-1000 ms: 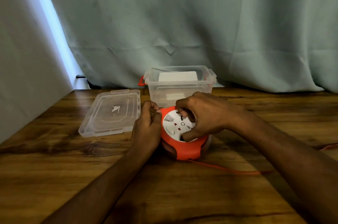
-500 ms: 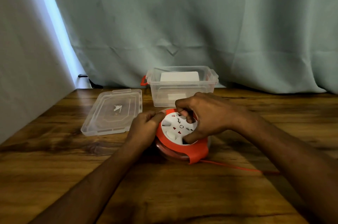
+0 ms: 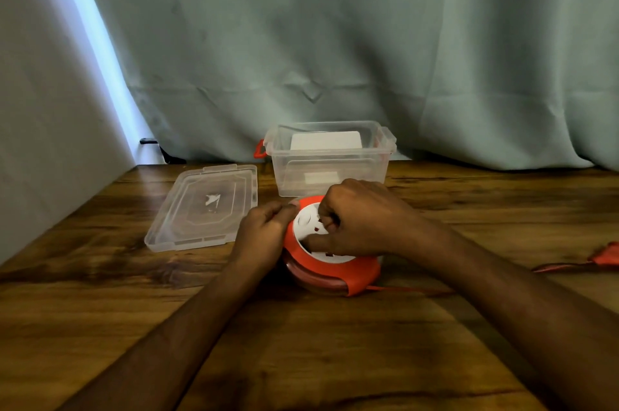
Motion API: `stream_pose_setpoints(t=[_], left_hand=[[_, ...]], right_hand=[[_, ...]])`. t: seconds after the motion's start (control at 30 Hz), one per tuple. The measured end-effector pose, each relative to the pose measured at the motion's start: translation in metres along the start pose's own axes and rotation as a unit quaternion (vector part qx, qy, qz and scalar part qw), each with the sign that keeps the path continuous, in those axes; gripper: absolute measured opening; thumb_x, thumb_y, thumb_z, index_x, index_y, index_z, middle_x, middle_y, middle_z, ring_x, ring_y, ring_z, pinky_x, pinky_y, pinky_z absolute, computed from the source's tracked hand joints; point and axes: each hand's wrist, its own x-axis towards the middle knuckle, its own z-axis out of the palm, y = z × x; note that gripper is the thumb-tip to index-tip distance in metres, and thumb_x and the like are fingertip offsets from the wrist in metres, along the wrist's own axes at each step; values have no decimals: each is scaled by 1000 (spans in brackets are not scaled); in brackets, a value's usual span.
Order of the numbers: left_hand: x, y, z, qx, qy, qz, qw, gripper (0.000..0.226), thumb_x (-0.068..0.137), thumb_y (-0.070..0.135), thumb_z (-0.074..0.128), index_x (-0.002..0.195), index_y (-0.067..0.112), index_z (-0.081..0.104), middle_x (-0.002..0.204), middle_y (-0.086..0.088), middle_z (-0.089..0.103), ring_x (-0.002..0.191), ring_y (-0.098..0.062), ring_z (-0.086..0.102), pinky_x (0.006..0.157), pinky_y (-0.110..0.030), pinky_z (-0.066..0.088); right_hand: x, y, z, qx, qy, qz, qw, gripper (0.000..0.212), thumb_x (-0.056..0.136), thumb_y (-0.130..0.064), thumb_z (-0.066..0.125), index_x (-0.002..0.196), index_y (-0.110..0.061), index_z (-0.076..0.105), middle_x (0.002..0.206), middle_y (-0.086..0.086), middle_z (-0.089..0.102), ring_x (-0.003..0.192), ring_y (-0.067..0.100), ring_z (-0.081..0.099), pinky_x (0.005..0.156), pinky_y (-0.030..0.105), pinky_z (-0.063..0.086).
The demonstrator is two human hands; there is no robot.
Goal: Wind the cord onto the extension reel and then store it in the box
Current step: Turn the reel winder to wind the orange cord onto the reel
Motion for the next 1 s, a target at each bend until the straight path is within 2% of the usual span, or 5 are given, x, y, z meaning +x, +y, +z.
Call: stream_pose_setpoints(t=[0.13, 0.4, 0.63, 0.73, 1.0], left_hand=[[-1, 1, -1, -3, -5, -6, 1000, 26, 105, 34, 54, 113, 22, 76, 100, -1, 80, 89, -21, 77, 87, -45, 63], [-2, 2, -1, -12, -17, -15, 1000, 26, 105, 34, 55, 94, 26, 77, 91, -3, 81, 85, -26, 78, 86, -48, 63], [-2, 1, -1, -4, -24, -10, 1000, 25, 105, 35, 54, 109, 23, 76, 96, -2, 81, 81, -19, 79, 75, -36, 64], [-2, 1, 0, 0, -21, -7, 1000, 27, 105, 36, 53, 112, 21, 75, 101, -4, 80, 88, -23, 78, 83, -41, 64], [3, -5, -1, 3, -15, 16, 1000, 25, 105, 35, 55, 87, 37, 73, 88, 10, 79, 82, -13, 77, 76, -32, 61]], right_hand=[[0, 13, -27, 27, -37, -51, 998, 21, 84, -47, 80, 93, -35, 65, 77, -19, 61, 70, -3, 58, 51, 11, 33], [2, 38, -27, 75, -110, -70, 989, 80, 75, -25, 91, 138, -46, 47, 128, -21, 64, 95, -5, 60, 62, 14, 52], [1, 34, -26, 77, -91, -77, 990, 88, 65, -36, 96, 122, -47, 29, 105, -13, 69, 80, 3, 66, 56, 26, 57], [-1, 28, -21, 22, -66, -72, 995, 72, 64, -54, 91, 114, -41, 39, 83, -14, 62, 75, 2, 59, 54, 22, 42], [-3, 17, -8, -32, -35, -56, 997, 48, 70, -69, 77, 71, -30, 50, 74, -21, 53, 74, 2, 51, 56, 20, 28]])
